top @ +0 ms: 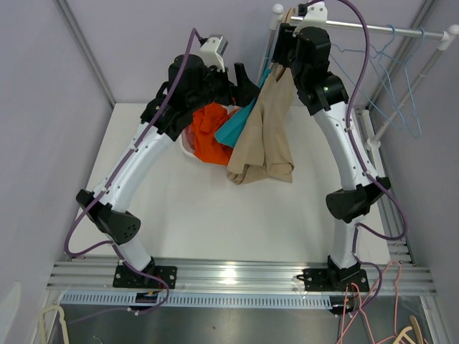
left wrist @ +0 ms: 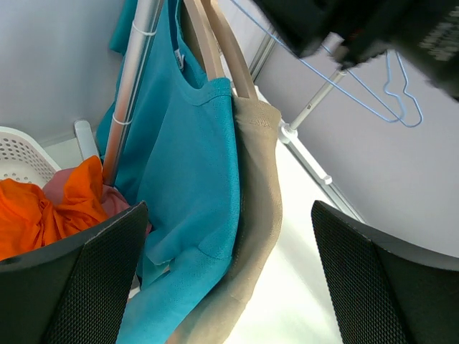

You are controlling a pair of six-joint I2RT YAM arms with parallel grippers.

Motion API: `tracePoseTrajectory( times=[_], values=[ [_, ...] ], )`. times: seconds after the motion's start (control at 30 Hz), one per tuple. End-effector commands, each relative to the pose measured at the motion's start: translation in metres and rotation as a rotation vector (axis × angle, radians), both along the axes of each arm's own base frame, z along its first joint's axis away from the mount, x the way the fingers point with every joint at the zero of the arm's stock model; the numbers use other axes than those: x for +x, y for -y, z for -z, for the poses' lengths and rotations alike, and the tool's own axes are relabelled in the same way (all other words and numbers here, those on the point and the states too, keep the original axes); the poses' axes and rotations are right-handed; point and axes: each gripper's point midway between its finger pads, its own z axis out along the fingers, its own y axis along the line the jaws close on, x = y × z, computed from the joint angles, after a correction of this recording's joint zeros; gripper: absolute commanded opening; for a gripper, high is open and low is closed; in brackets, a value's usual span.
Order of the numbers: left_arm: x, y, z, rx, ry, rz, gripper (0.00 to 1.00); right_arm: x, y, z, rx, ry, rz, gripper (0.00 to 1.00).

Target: Remove the t-shirt from the hanger

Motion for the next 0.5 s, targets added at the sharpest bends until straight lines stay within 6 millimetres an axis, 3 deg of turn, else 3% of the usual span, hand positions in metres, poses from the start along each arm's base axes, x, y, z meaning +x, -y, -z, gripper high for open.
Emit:
tracePoseTrajectory(
  times=[0.0,0.3,0.47],
  values=[
    [-0.005,-0.002,-0.018,-0.001,0.053,0.002,1.0,0.016,0.012,-0.01,0.014,0.042,0.022,0.61],
    [-0.001,-0.002,-0.014,0.003,0.05,-0.004,0.99,0.027,0.037,-0.013,0.006,0.066,0.095,0.6],
    [0.0,0.0,-0.011,0.004,0.043,0.002,0.99,0.039,0.057,0.005,-0.005,0.023,0.132,0.6]
  ],
)
